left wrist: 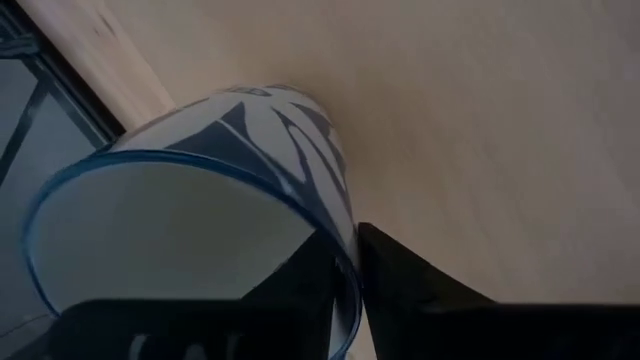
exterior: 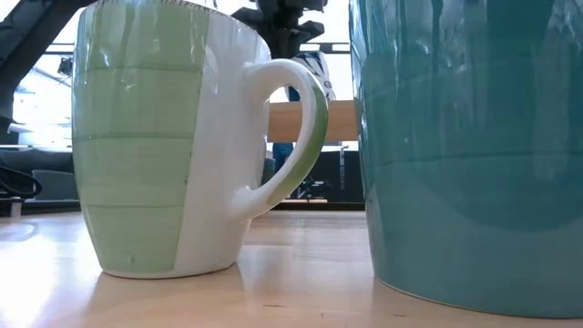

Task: Place coffee mugs
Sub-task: Put the blue patterned mug on the shelf

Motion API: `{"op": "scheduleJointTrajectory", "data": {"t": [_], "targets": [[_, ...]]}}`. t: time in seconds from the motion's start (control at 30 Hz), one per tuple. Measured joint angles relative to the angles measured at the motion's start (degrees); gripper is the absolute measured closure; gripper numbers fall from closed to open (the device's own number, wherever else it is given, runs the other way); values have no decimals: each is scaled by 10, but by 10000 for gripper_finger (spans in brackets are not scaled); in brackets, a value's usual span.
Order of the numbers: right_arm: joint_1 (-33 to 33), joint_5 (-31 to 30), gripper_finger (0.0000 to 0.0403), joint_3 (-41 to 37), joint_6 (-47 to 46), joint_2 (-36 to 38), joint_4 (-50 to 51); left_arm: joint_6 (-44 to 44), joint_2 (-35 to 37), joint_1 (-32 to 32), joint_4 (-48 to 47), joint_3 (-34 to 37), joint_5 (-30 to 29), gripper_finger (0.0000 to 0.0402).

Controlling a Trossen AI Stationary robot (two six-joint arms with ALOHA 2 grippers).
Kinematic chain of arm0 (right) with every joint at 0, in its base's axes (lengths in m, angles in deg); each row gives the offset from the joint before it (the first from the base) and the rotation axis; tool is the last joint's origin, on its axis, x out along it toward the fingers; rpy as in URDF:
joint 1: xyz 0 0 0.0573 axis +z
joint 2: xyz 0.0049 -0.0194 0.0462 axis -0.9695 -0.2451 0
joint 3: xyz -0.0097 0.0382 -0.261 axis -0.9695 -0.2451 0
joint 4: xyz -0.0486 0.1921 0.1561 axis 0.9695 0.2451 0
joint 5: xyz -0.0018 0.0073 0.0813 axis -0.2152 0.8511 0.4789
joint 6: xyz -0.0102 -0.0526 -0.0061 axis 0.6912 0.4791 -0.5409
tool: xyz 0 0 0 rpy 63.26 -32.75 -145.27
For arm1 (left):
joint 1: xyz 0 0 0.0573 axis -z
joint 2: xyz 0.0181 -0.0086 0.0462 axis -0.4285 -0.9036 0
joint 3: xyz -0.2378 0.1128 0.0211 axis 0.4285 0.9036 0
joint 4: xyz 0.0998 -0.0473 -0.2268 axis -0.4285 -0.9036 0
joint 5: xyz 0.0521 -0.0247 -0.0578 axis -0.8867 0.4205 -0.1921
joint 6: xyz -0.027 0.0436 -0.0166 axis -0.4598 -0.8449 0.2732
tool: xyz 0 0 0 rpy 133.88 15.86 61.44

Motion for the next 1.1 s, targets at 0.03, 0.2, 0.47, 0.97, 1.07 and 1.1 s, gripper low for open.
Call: {"op": "scheduleJointTrajectory", "data": {"t": [0.03,0.2,0.47,0.97,1.07,1.1], "targets": [[0,0,317,0,0,0,0,0,-1,2,1,1,-1,345],[0,1,317,0,0,0,0,1,-2,6,2,1,-10,337],[0,1,317,0,2,0,0,31,-2,8,26,1,-26,317],[0,1,317,0,2,0,0,91,-1,10,48,1,-23,245],[0,1,317,0,2,0,0,119,-1,9,59,1,-23,248],[0,1,317,0,2,0,0,125,-1,10,64,1,-23,251]]}}
